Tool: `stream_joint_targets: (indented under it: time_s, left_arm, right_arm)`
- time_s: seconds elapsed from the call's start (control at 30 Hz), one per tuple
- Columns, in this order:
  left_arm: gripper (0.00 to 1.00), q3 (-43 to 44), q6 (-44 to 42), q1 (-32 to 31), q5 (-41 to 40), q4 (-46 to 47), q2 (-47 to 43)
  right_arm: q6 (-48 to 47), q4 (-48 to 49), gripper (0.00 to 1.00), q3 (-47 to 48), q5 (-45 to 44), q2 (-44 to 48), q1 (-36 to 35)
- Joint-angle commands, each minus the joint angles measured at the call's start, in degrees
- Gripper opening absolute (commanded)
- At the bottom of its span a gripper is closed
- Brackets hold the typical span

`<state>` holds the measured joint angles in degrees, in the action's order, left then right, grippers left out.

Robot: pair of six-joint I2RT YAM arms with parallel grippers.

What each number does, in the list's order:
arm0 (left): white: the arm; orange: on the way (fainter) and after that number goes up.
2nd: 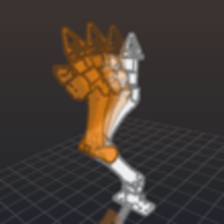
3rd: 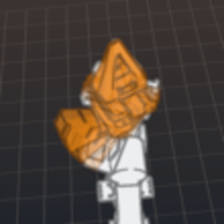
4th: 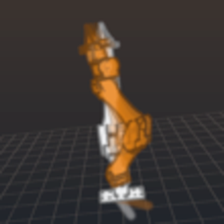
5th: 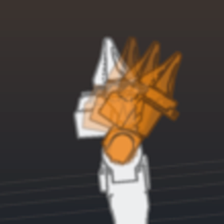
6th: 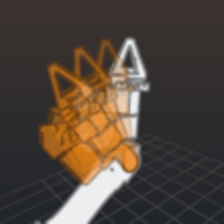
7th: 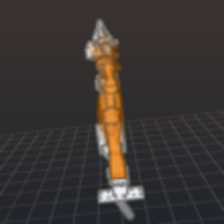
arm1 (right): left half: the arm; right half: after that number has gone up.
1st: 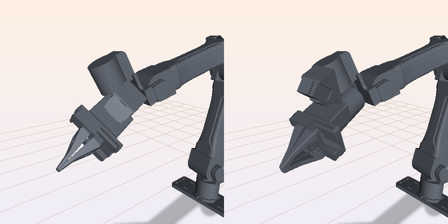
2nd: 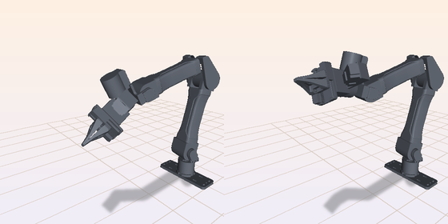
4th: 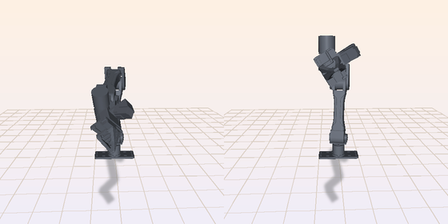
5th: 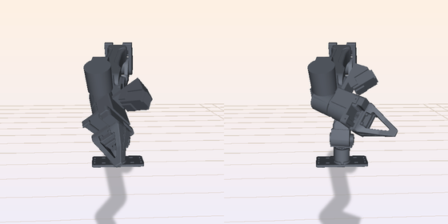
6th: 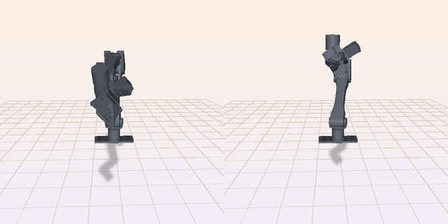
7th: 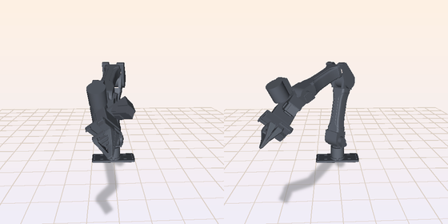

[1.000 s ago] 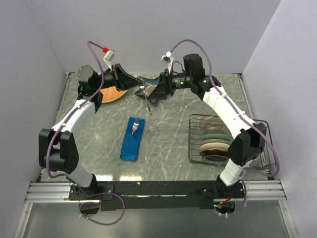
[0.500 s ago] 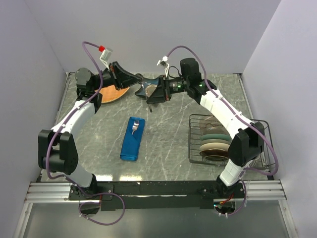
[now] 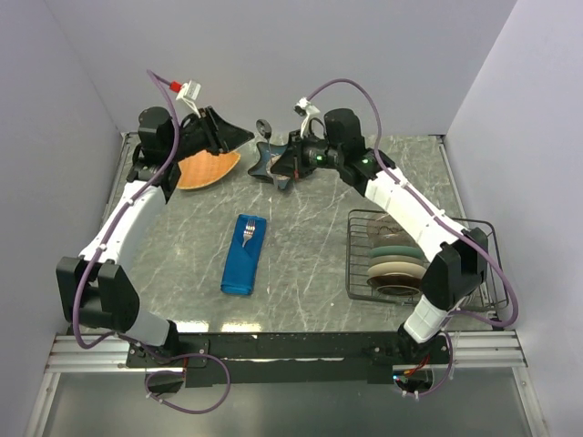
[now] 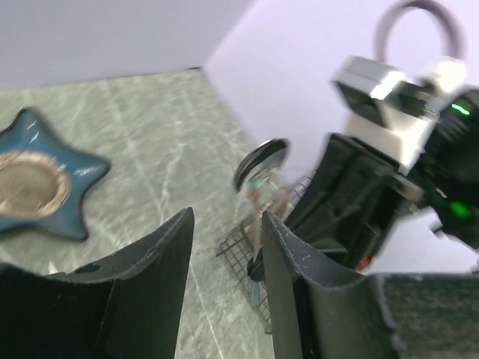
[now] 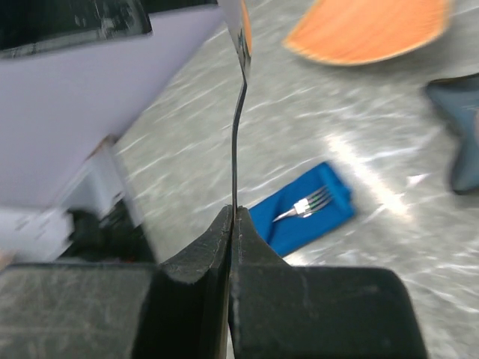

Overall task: Fold the napkin into a case and place the utensils inside
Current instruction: Pass from the left arm to the right, then pass from the right arm to the left

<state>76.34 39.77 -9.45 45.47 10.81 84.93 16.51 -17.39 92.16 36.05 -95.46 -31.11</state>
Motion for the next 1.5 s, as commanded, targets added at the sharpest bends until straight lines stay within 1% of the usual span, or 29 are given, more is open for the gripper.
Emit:
stream_joint_targets:
  time_s: [0.0, 0.03, 0.1, 0.27, 0.67, 1.07, 1.17, 1.2, 1.47]
  left_arm:
    - [0.47, 0.3, -2.3, -2.2, -9.4, -10.6, -2.9]
    - [0.47, 0.5, -3.8, -3.0, -11.4, -12.9, -3.0]
    - [0.46, 0.3, -5.0, -4.9, -12.7, -13.2, -3.5]
    - [0.37, 0.5, -6.1, -5.8, -13.4, -13.1, -3.5]
    - [0.27, -0.8, -5.7, -6.0, -8.9, -9.3, -4.0]
    - [0.27, -0.6, -5.1, -6.2, -8.7, -9.6, -2.7]
    - [0.28, 0.0, -5.2, -6.4, -9.8, -10.6, -2.1]
    - [0.31, 0.2, -5.3, -6.5, -10.1, -10.6, -2.0]
    - [0.31, 0.8, -5.2, -6.6, -11.5, -12.4, -1.0]
  right_arm:
    - [-1.2, 3.8, 0.0, -0.3, -16.3, 2.6, -3.1]
    - [-1.0, 3.9, 0.0, -0.3, -16.5, 2.4, -3.3]
    - [-1.0, 3.3, 0.0, 0.0, -15.9, 1.9, -3.8]
    - [-1.3, 4.0, 0.0, -0.6, -15.3, 2.7, -5.1]
    - [-1.3, 3.9, 0.0, -2.2, -14.5, 3.6, -6.2]
    - [-0.7, 4.2, 0.0, -2.3, -14.3, 3.9, -6.2]
    - [-0.5, 4.5, 0.0, -2.3, -14.2, 4.0, -6.3]
    - [-0.5, 4.6, 0.0, -2.2, -14.2, 4.1, -6.3]
    - [-0.3, 5.3, 0.0, -2.2, -14.3, 3.9, -6.2]
